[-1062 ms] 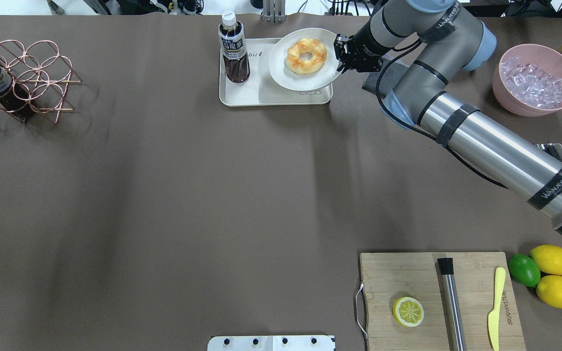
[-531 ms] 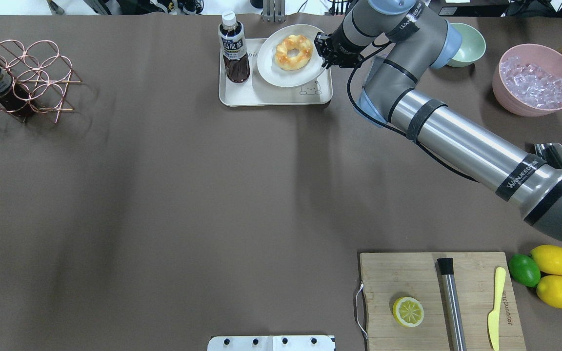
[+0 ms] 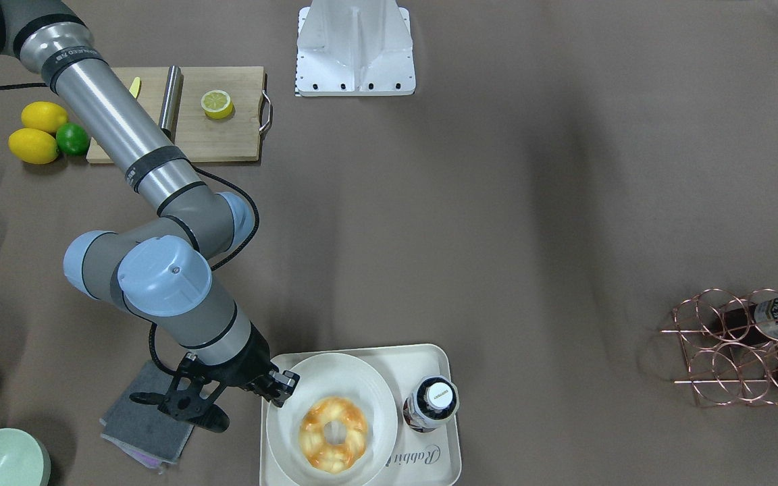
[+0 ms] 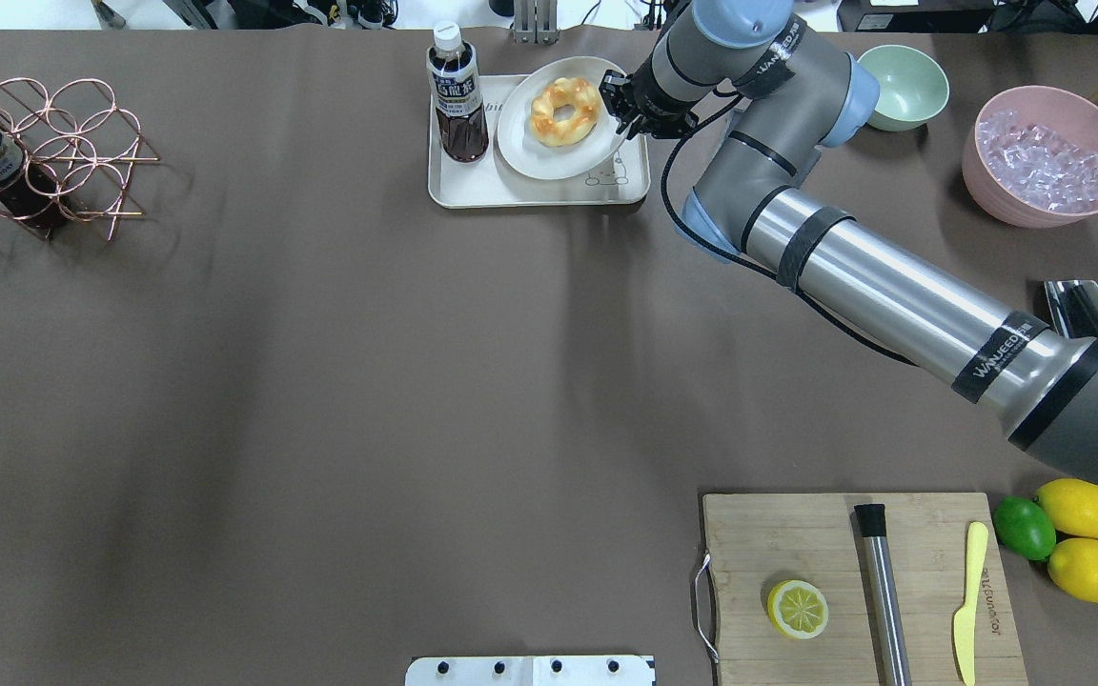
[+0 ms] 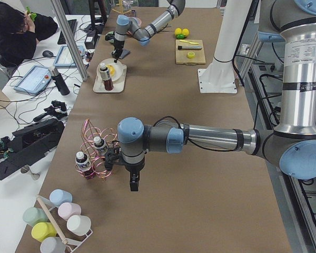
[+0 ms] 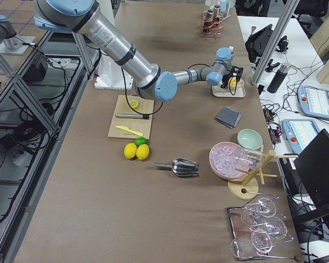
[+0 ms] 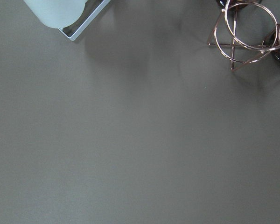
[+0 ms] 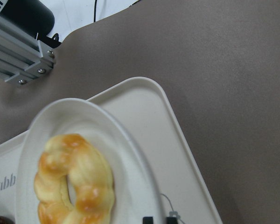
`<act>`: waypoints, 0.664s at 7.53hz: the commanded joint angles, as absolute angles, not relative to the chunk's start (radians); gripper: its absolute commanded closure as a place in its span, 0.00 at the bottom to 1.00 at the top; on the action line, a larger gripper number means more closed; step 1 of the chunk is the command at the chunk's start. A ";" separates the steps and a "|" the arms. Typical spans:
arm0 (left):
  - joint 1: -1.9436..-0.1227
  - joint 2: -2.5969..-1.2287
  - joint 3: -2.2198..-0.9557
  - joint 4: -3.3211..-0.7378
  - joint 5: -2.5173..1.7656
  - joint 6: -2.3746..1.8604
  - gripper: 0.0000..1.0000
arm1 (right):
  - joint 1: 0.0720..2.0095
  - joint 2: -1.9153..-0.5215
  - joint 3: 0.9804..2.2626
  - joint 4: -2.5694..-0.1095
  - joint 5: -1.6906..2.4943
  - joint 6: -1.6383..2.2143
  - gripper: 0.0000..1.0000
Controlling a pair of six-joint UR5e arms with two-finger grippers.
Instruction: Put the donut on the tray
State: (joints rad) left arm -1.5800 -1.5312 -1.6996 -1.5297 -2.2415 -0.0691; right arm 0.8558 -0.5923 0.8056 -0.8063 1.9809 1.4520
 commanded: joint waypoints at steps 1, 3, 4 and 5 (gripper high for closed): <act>-1.580 -1.534 -1.698 -1.529 -2.241 -0.069 0.02 | 0.841 -0.588 0.805 -0.807 1.936 1.453 0.00; -1.580 -1.540 -1.694 -1.528 -2.241 -0.071 0.02 | 0.851 -0.588 0.810 -0.807 1.957 1.453 0.00; -1.580 -1.540 -1.694 -1.528 -2.241 -0.069 0.02 | 0.873 -0.589 0.813 -0.808 1.995 1.451 0.00; -1.580 -1.542 -1.692 -1.528 -2.241 -0.071 0.02 | 0.888 -0.594 0.828 -0.810 2.015 1.450 0.00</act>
State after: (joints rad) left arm -1.5800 -1.5393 -1.6941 -1.5282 -2.2411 -0.0696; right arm 0.8610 -0.5885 0.8117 -0.8077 1.9739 1.4519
